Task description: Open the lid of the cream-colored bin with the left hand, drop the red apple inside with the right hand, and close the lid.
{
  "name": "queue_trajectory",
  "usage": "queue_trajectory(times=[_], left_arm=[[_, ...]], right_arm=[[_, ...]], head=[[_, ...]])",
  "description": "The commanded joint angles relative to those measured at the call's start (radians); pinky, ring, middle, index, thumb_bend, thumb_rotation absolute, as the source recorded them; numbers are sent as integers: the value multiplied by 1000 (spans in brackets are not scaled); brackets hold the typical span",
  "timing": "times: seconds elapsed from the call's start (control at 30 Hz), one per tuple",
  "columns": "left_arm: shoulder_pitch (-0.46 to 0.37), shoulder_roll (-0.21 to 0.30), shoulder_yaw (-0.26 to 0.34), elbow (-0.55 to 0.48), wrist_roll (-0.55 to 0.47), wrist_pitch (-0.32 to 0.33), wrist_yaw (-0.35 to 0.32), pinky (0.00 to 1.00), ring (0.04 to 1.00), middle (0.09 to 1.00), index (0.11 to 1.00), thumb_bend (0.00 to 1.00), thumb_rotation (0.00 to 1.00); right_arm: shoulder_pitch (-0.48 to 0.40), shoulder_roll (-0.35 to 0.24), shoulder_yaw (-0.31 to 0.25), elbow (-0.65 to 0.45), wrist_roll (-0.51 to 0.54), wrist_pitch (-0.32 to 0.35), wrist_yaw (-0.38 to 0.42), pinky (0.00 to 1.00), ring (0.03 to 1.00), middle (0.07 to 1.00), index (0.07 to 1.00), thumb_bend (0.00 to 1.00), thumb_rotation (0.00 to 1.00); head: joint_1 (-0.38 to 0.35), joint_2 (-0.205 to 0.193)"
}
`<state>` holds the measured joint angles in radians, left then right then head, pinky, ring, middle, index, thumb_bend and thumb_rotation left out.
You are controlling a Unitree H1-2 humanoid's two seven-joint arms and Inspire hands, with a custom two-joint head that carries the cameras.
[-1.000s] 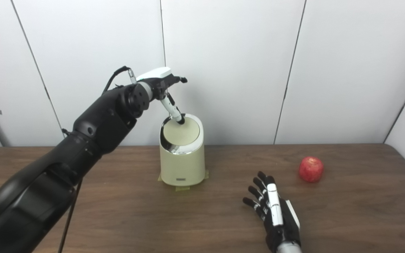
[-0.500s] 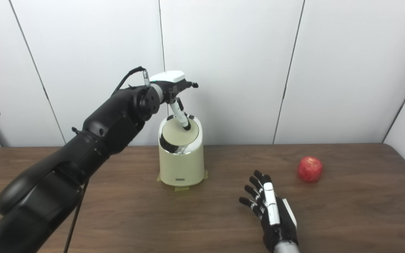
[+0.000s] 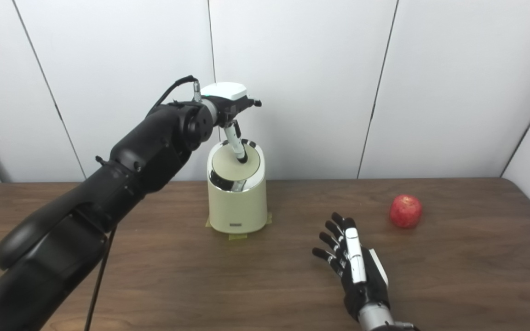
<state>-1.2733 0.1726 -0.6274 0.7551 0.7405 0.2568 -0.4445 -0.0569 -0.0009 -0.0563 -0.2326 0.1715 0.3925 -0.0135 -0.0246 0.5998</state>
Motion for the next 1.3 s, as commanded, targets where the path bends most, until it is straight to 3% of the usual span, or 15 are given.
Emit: queue_trajectory(times=[0.0,0.9,1.27], left_arm=[[-89,18,1,-32,30,-10,8,1000,1000,994,950,991,115],[-71,38,-15,-21,113,-75,17,1000,990,978,924,986,124],[-64,12,-68,-6,170,-97,23,1000,992,966,902,986,123]], right_arm=[[-25,-6,2,-24,2,-15,14,747,894,930,938,448,986],[-20,-10,9,-50,-4,12,11,730,888,928,935,463,970],[-20,-25,3,-44,7,-2,26,735,890,930,942,464,984]], head=[[-1,1],[4,29],[16,33]])
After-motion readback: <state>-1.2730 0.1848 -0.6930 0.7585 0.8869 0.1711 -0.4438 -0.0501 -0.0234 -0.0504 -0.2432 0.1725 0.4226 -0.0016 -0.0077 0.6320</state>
